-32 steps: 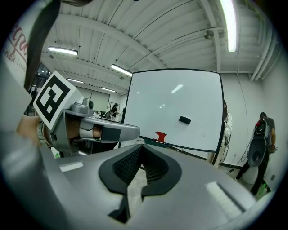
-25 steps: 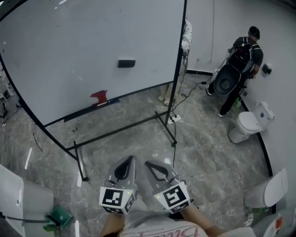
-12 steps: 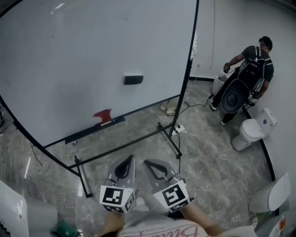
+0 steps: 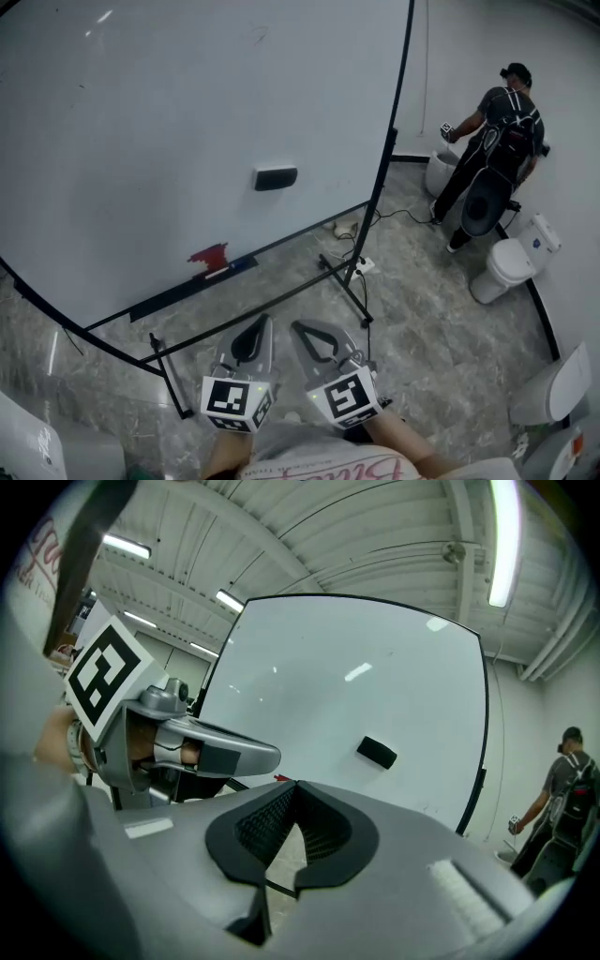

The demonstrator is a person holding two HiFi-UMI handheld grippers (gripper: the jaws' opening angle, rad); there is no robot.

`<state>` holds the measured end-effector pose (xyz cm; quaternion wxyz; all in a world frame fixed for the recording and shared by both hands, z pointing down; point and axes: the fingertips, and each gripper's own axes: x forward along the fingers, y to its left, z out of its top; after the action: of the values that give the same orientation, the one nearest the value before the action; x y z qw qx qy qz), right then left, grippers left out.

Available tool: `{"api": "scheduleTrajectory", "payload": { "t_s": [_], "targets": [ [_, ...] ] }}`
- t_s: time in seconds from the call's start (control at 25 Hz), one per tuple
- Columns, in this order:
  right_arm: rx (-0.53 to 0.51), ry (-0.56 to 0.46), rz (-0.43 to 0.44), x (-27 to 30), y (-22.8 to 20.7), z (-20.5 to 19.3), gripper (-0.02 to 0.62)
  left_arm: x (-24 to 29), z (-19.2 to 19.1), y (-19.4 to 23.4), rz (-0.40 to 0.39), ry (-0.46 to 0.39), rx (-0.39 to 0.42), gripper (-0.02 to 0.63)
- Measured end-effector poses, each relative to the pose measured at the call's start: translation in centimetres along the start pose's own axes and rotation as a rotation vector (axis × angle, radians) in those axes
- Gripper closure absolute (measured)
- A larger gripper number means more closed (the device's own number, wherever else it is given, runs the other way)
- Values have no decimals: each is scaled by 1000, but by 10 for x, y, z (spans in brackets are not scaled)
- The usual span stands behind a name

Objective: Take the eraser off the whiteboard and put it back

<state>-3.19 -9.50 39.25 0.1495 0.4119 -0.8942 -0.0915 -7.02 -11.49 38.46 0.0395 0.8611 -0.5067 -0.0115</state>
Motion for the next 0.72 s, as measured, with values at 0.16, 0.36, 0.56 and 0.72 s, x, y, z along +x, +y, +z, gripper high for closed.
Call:
{"api": "scheduleTrajectory", "payload": {
  "t_s": [0.16, 0.36, 0.56, 0.72],
  "targets": [
    [-13, -2, -5, 13, -6, 1, 594, 10, -2, 10, 1, 6, -10, 607],
    [-14, -51, -42, 31, -26, 8, 592, 20, -1, 23, 17, -6, -6, 607],
    [-32, -76, -73, 70, -64, 11, 528, 46, -1, 46, 47, 9, 9, 607],
    [-108, -97, -85, 110, -97, 15, 463, 77, 6, 69, 73, 17, 54, 607]
  ]
}}
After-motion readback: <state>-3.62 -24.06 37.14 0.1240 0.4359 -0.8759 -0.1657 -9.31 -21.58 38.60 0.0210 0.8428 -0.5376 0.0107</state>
